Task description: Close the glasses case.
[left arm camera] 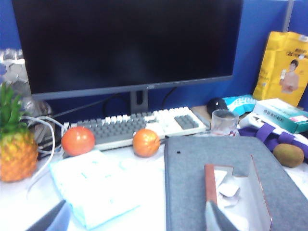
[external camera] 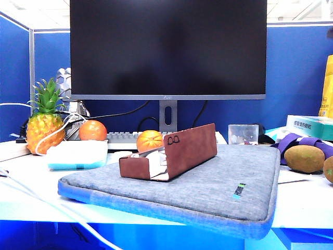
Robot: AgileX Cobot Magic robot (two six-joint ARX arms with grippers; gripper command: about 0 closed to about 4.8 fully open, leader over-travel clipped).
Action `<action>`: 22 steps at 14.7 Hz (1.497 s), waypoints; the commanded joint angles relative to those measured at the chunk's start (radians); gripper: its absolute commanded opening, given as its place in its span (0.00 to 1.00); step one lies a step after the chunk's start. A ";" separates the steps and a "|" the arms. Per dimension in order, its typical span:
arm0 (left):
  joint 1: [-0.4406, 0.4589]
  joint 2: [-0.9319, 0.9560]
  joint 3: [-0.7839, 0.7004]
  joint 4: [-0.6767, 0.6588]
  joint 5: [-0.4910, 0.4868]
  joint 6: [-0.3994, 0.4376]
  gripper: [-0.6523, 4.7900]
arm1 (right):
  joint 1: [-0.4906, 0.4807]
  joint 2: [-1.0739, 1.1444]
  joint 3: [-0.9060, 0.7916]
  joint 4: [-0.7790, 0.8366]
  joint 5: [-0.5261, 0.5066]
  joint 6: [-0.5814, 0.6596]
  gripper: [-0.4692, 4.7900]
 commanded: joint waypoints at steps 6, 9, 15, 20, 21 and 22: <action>0.001 0.116 0.056 -0.068 0.000 -0.004 0.80 | 0.001 0.026 0.081 0.003 -0.024 0.014 0.30; 0.001 0.304 0.195 -0.063 0.010 0.060 0.80 | 0.001 0.174 0.194 0.000 -0.022 0.014 0.30; 0.000 0.601 0.336 -0.053 0.052 0.087 0.81 | 0.001 0.666 0.468 -0.154 -0.220 -0.005 0.29; -0.103 0.812 0.341 -0.006 -0.023 0.068 0.80 | 0.000 0.944 0.661 -0.375 -0.362 -0.072 0.29; -0.169 0.853 0.341 0.016 -0.082 0.078 0.80 | 0.001 0.966 0.661 -0.374 -0.381 -0.072 0.29; -0.254 0.902 0.344 0.048 -0.148 0.112 0.80 | 0.001 0.994 0.661 -0.375 -0.386 -0.072 0.29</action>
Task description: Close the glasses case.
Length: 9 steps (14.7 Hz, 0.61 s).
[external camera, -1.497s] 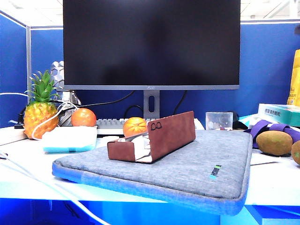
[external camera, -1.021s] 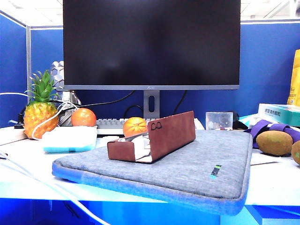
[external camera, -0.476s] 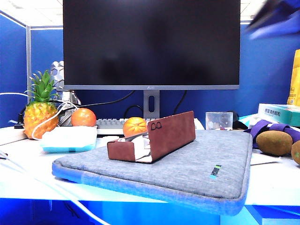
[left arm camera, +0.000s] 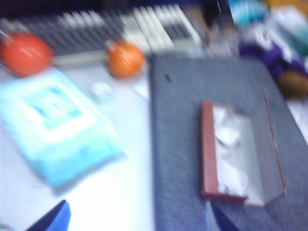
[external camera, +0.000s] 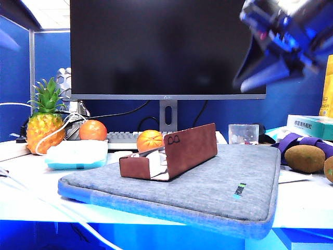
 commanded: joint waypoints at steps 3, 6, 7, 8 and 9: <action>-0.283 0.196 0.071 0.081 -0.310 0.092 0.80 | 0.002 0.125 0.008 0.011 -0.108 -0.002 0.29; -0.289 0.248 0.126 0.088 -0.332 0.094 0.80 | 0.014 0.197 0.008 0.053 -0.156 0.005 0.29; -0.288 0.248 0.129 0.100 -0.338 0.097 0.80 | 0.024 0.217 0.009 0.089 -0.175 0.025 0.29; -0.285 0.248 0.129 0.106 -0.340 0.103 0.80 | 0.048 0.248 0.022 0.122 -0.174 0.031 0.29; -0.275 0.249 0.129 0.099 -0.337 0.103 0.80 | 0.061 0.284 0.057 0.129 -0.175 0.031 0.29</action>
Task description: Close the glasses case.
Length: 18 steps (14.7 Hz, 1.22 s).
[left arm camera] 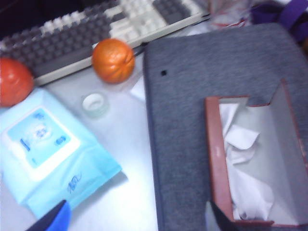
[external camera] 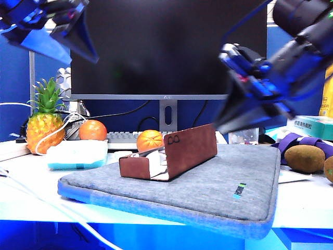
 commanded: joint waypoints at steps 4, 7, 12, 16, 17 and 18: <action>0.064 0.000 0.005 -0.007 0.001 0.009 0.80 | 0.045 0.177 0.196 0.050 -0.025 0.007 0.29; 0.108 0.000 0.005 -0.034 0.013 0.017 0.80 | 0.039 0.188 0.364 -0.001 -0.025 -0.042 0.29; 0.122 0.000 0.005 -0.033 0.213 0.028 0.80 | 0.038 0.151 0.542 -0.497 0.107 -0.263 0.29; 0.122 0.000 0.005 -0.063 0.223 0.028 0.80 | 0.041 0.150 0.512 -0.734 0.151 -0.303 0.30; 0.122 0.000 0.005 -0.062 0.223 0.028 0.80 | 0.041 0.153 0.502 -0.717 0.151 -0.302 0.30; 0.122 0.000 0.005 -0.063 0.223 0.027 0.80 | 0.041 0.163 0.497 -0.700 0.132 -0.302 0.30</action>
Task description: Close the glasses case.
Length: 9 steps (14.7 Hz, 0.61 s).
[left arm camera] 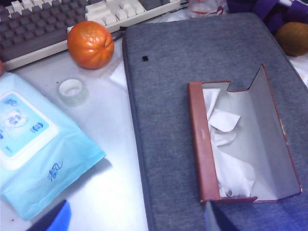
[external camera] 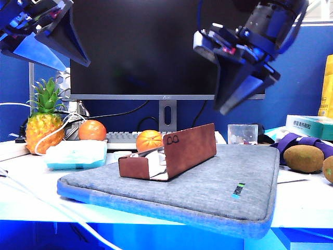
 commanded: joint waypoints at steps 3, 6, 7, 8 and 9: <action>0.000 -0.003 0.005 0.002 0.005 0.004 0.80 | 0.002 0.068 -0.008 0.108 -0.098 0.023 0.30; 0.000 -0.003 0.005 0.002 0.004 0.004 0.80 | 0.002 0.121 -0.008 0.145 -0.108 0.023 0.30; 0.000 -0.003 0.005 0.002 0.005 0.004 0.80 | 0.002 0.128 -0.008 0.164 -0.109 0.023 0.30; 0.000 -0.002 0.005 0.002 0.004 0.004 0.80 | 0.003 0.138 -0.008 0.198 -0.112 0.035 0.30; 0.000 -0.003 0.005 0.002 0.004 0.004 0.80 | 0.008 0.149 -0.007 0.228 -0.124 0.046 0.30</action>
